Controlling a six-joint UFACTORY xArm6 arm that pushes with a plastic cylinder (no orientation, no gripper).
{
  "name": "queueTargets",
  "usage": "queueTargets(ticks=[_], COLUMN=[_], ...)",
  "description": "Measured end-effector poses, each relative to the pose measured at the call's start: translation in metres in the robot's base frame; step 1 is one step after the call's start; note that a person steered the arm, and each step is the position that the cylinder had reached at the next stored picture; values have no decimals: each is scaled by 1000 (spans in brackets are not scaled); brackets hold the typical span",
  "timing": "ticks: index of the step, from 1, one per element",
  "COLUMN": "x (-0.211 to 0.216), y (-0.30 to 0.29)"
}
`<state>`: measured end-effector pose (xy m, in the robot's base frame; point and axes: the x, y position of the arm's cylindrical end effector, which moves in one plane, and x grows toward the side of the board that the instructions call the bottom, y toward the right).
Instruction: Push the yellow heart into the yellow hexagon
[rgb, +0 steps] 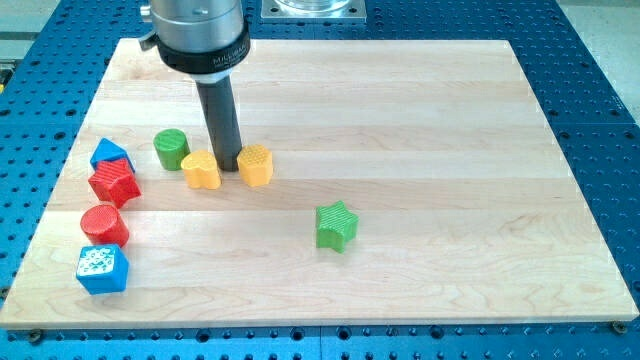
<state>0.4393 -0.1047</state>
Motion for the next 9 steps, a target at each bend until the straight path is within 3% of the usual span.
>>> queueTargets(ticks=[4,9], x=[-42,31], y=[-49,-52])
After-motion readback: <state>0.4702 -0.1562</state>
